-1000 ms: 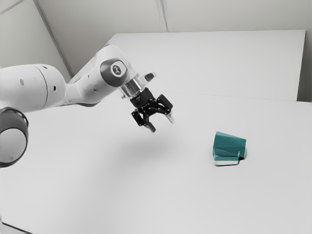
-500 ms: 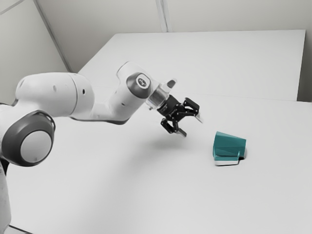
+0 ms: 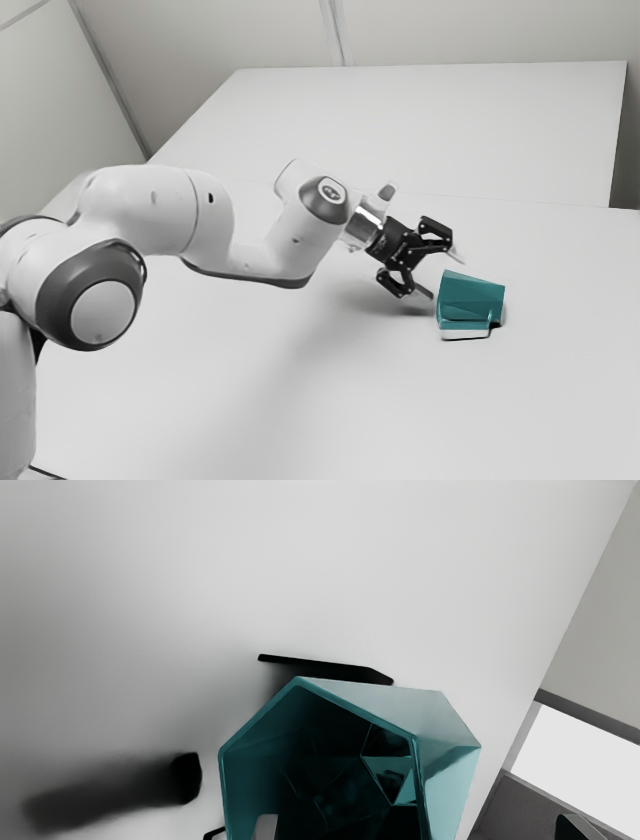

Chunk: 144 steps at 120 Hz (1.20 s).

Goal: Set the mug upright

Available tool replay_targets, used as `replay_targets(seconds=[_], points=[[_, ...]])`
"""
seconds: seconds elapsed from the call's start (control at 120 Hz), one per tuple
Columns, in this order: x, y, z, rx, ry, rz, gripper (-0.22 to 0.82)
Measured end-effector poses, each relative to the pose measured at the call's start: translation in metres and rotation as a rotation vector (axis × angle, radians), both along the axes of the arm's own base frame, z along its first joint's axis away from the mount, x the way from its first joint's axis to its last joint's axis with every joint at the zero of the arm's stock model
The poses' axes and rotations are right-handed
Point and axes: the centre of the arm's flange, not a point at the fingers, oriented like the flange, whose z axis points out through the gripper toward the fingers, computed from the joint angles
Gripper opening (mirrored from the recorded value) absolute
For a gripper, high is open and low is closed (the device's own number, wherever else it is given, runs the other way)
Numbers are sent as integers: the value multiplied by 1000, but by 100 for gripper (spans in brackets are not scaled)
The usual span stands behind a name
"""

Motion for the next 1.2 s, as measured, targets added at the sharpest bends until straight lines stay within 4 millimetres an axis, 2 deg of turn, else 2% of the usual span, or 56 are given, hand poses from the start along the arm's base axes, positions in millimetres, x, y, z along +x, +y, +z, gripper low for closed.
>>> replay_targets(seconds=[0.108,0.325,0.367,0.492,0.6,0.758,1.0,1.075,1.2], points=[[7,-9,-3,-14,-10,8,60],[8,-24,-12,-38,-3,13,59],[8,-24,-12,-35,-6,10,51],[11,-21,-11,-24,-13,12,18],[14,-21,-4,-24,-29,14,1],[20,-23,8,-27,-58,19,-11],[15,-43,13,-19,-78,1,-17],[15,-43,33,13,-120,-28,-17],[12,-36,82,180,-258,-150,-18]])
